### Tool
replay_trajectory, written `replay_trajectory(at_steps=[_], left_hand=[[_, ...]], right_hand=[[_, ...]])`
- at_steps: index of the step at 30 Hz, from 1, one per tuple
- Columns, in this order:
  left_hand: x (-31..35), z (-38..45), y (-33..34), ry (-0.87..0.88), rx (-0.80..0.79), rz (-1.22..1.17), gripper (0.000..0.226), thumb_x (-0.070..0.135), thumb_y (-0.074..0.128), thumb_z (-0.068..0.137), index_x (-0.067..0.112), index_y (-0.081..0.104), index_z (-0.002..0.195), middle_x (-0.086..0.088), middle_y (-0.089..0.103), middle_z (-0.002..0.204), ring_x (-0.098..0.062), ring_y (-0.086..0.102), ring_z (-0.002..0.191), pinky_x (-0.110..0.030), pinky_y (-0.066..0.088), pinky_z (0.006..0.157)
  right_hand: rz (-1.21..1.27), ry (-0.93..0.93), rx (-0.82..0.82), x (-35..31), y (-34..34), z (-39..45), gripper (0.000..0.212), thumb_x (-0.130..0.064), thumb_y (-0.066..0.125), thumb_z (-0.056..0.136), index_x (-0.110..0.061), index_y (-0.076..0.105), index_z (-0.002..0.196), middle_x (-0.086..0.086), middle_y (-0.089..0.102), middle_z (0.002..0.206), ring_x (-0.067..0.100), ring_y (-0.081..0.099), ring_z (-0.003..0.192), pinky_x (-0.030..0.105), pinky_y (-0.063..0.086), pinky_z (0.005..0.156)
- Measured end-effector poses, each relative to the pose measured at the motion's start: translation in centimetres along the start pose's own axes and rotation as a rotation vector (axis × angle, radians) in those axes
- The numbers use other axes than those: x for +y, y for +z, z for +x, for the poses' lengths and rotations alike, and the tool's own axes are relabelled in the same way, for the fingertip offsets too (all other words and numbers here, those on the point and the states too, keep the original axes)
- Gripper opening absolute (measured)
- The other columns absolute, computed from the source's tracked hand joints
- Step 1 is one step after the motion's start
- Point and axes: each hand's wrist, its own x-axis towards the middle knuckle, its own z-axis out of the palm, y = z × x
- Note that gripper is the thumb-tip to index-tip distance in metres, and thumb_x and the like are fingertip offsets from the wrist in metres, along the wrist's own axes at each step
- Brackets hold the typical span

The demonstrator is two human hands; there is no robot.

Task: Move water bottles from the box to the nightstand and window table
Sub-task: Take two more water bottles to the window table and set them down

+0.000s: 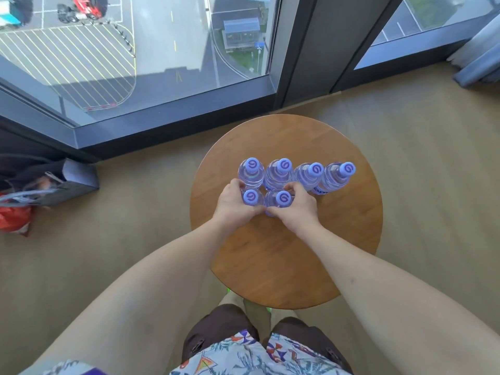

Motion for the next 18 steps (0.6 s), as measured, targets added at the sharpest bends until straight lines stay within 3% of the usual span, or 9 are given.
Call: replay_trajectory(at_steps=[8,10,12,15,18], left_hand=[[2.0,-1.3,-1.7,0.01,-0.033,0.127,0.073,0.036,0.083,0.058,0.028,0.049,0.122,0.005,0.057,0.123,-0.013,0.058,0.103,-0.027,0.048,0.078],[2.8,-2.0,-2.3,0.023,0.012,0.187,0.076,0.033,0.084,0.063,0.025,0.051,0.131,0.004,0.056,0.128,-0.015,0.055,0.108,-0.032,0.049,0.088],[4.0,-3.0,-3.2,0.041,0.069,0.209,0.073,0.032,0.083,0.066,0.026,0.052,0.133,0.003,0.056,0.13,-0.014,0.052,0.107,-0.031,0.048,0.089],[5.1,-4.7,-3.7,0.045,0.134,0.237,0.069,0.028,0.08,0.069,0.03,0.054,0.133,0.004,0.056,0.132,-0.014,0.053,0.105,-0.027,0.045,0.083],[5.1,-5.7,-2.6,0.04,0.1,0.326,0.072,0.024,0.077,0.071,0.028,0.055,0.139,0.001,0.056,0.137,-0.019,0.055,0.121,-0.026,0.043,0.091]], right_hand=[[-0.145,-0.057,-0.076,-1.6,-1.9,-1.5,0.071,-0.018,0.088,0.068,-0.02,0.057,0.132,-0.005,0.064,0.112,0.02,0.065,0.11,0.036,0.052,0.096],[-0.197,-0.104,-0.089,-2.4,-2.9,-2.0,0.072,-0.012,0.083,0.071,-0.019,0.055,0.137,0.0,0.063,0.124,0.023,0.062,0.117,0.036,0.05,0.098],[-0.238,-0.16,-0.107,-3.3,-4.2,-2.3,0.072,-0.008,0.079,0.074,-0.018,0.054,0.141,0.005,0.061,0.135,0.025,0.059,0.123,0.036,0.049,0.1],[-0.354,-0.235,-0.165,-4.1,-5.7,-2.7,0.069,-0.014,0.077,0.079,-0.019,0.054,0.144,0.005,0.061,0.137,0.026,0.059,0.122,0.034,0.05,0.097],[-0.432,-0.242,-0.238,-3.5,-6.0,-2.7,0.066,-0.022,0.077,0.083,-0.02,0.053,0.143,0.007,0.064,0.134,0.028,0.06,0.123,0.037,0.05,0.099]])
